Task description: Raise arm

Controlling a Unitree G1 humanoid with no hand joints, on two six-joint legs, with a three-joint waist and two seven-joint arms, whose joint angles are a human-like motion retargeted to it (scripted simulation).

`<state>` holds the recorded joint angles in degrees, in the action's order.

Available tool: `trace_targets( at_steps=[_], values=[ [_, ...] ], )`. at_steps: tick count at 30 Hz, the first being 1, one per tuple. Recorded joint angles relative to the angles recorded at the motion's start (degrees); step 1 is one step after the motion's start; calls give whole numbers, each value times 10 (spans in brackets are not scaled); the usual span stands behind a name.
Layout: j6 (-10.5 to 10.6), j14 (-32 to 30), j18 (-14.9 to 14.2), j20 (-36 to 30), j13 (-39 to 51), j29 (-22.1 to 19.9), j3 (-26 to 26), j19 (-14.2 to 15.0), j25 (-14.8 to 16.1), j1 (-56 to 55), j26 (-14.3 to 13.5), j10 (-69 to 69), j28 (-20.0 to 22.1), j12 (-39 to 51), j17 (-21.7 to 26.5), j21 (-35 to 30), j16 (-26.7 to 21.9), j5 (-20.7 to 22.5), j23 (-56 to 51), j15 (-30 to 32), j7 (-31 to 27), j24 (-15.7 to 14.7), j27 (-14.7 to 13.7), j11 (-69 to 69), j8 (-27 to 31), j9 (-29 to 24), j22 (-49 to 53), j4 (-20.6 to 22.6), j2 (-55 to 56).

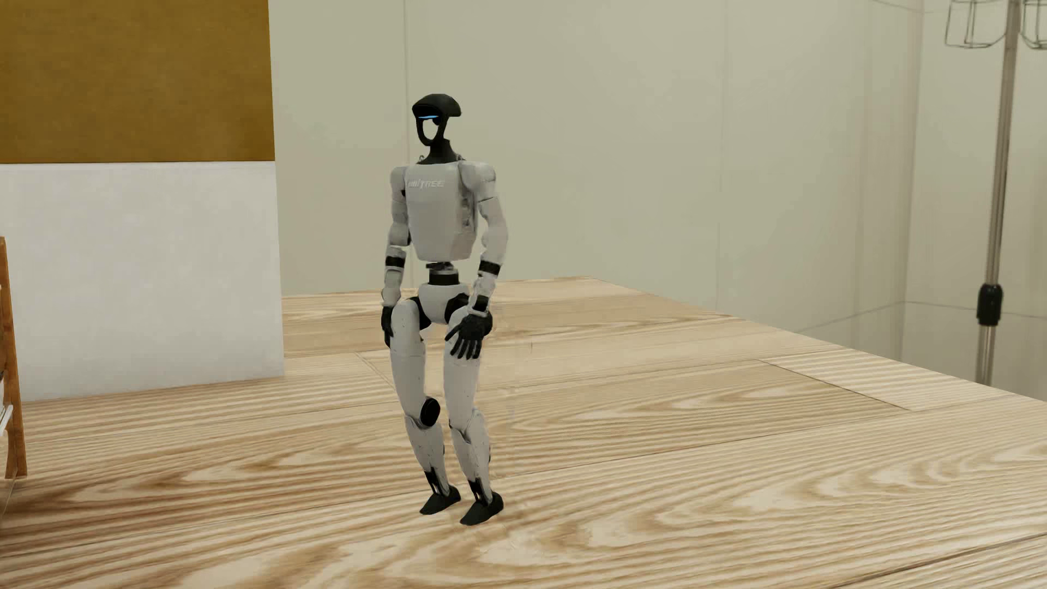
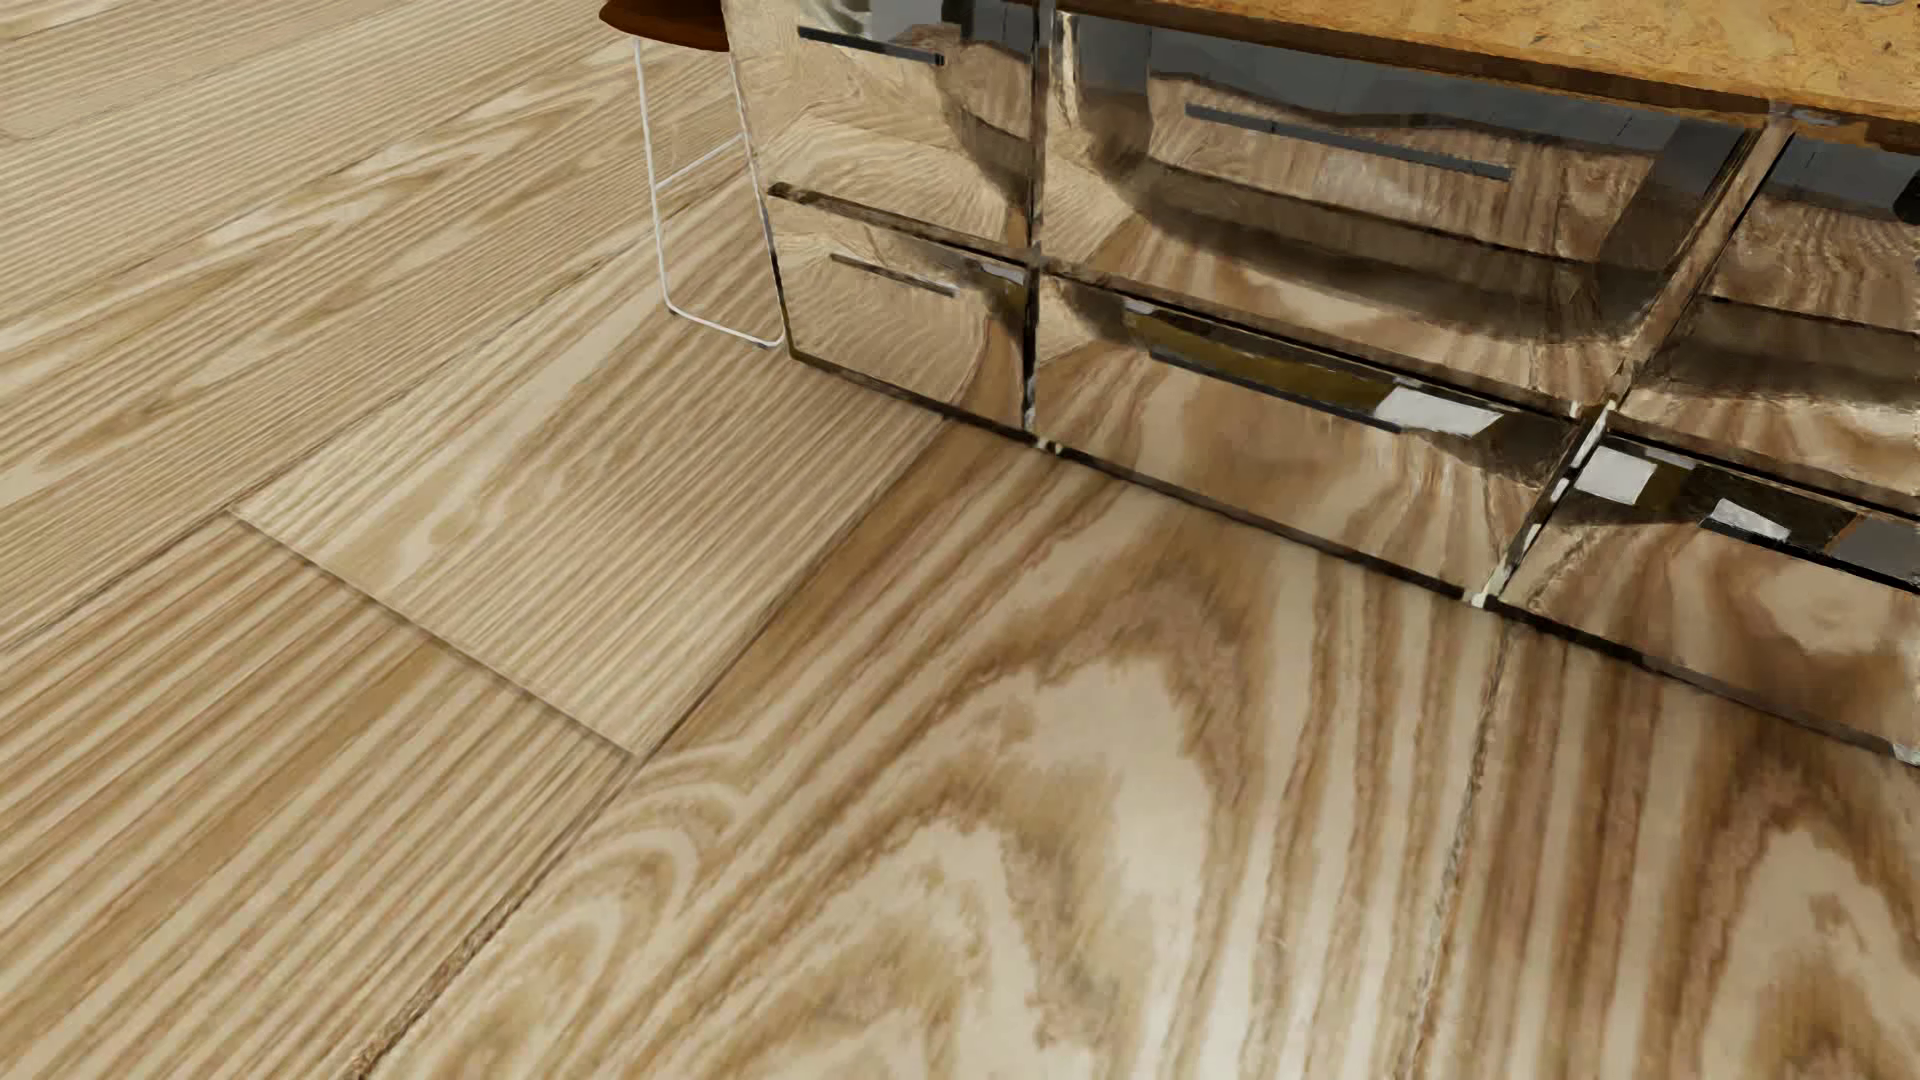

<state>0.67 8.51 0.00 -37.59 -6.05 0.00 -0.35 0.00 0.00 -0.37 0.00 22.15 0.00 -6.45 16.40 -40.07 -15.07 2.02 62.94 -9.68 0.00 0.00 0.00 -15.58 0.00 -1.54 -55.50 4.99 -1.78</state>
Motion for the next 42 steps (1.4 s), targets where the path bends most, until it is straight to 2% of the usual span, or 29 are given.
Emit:
trace_targets(
  at_steps=[1,2,3,4,5,6,8,10,11,12,14,16,23,24,30,34,39,42],
  values=[
    [1,0,0,0,0,0,-1,0,0,0,0,1,0,-1,1,0,-1,0,0,0,0,0,0,0,0,0,6,0,-1],
    [2,0,0,26,-1,0,-1,0,0,0,0,2,0,-10,3,4,-5,0,-3,1,0,0,0,0,0,0,34,0,-1],
    [3,2,0,90,-8,0,3,0,0,1,0,2,0,-32,5,12,-10,0,-12,3,0,0,0,1,0,1,119,0,-2],
    [7,4,0,157,-24,0,13,0,0,1,0,6,0,-48,11,35,-25,1,-27,4,0,0,0,1,0,2,266,0,-3],
    [3,-5,0,224,-25,0,22,0,0,2,0,-2,0,-42,7,20,-61,-3,-14,23,0,0,0,2,0,4,445,0,-3],
    [8,-10,0,296,-38,0,38,0,0,1,0,-1,0,18,12,28,-88,-5,-14,36,0,0,0,4,0,8,579,1,-3],
    [17,-7,0,465,-38,0,49,0,0,-1,0,6,0,251,25,8,-154,-7,-4,51,0,0,0,12,0,9,735,1,-7],
    [34,-18,0,562,-16,0,26,0,0,0,0,7,0,511,51,-32,-265,-7,-3,66,0,0,0,17,0,3,774,0,-12],
    [45,-45,0,577,-6,0,13,0,0,0,0,38,0,622,65,-38,-319,-6,-8,73,0,0,0,18,0,0,777,0,-13],
    [59,-20,0,566,2,0,4,0,0,1,0,11,0,717,78,-37,-367,-3,-12,75,0,0,0,18,0,-2,779,-2,-12],
    [79,-11,0,498,6,0,4,0,0,1,0,7,0,857,95,-18,-433,-5,-14,73,0,0,0,16,0,2,785,0,-10],
    [92,-10,0,446,2,0,17,0,0,3,0,4,0,914,101,-5,-464,-7,-14,66,0,0,0,14,0,8,805,2,-8],
    [100,-11,0,354,-14,0,14,0,0,7,0,4,0,964,107,-13,-500,-11,-8,71,0,0,0,15,0,11,807,7,-14],
    [102,-34,0,350,-15,0,14,0,0,6,0,31,0,962,108,-11,-502,-10,-6,71,0,0,0,15,0,11,801,7,-14],
    [96,-42,0,314,-18,0,14,0,0,2,0,32,0,939,109,-19,-516,-11,-10,78,0,0,0,17,0,10,814,6,-12],
    [95,-37,0,301,-12,0,15,0,0,4,0,32,0,941,108,-27,-518,-10,-15,78,0,0,0,17,0,8,819,5,-14],
    [94,-32,0,327,-8,0,17,0,0,5,0,32,0,952,107,-22,-506,-9,-19,80,0,0,0,17,0,8,819,5,-15],
    [93,-26,0,309,-7,0,19,0,0,7,0,31,0,938,109,-34,-500,-9,-21,83,0,0,0,16,0,5,824,6,-17]
  ],
)
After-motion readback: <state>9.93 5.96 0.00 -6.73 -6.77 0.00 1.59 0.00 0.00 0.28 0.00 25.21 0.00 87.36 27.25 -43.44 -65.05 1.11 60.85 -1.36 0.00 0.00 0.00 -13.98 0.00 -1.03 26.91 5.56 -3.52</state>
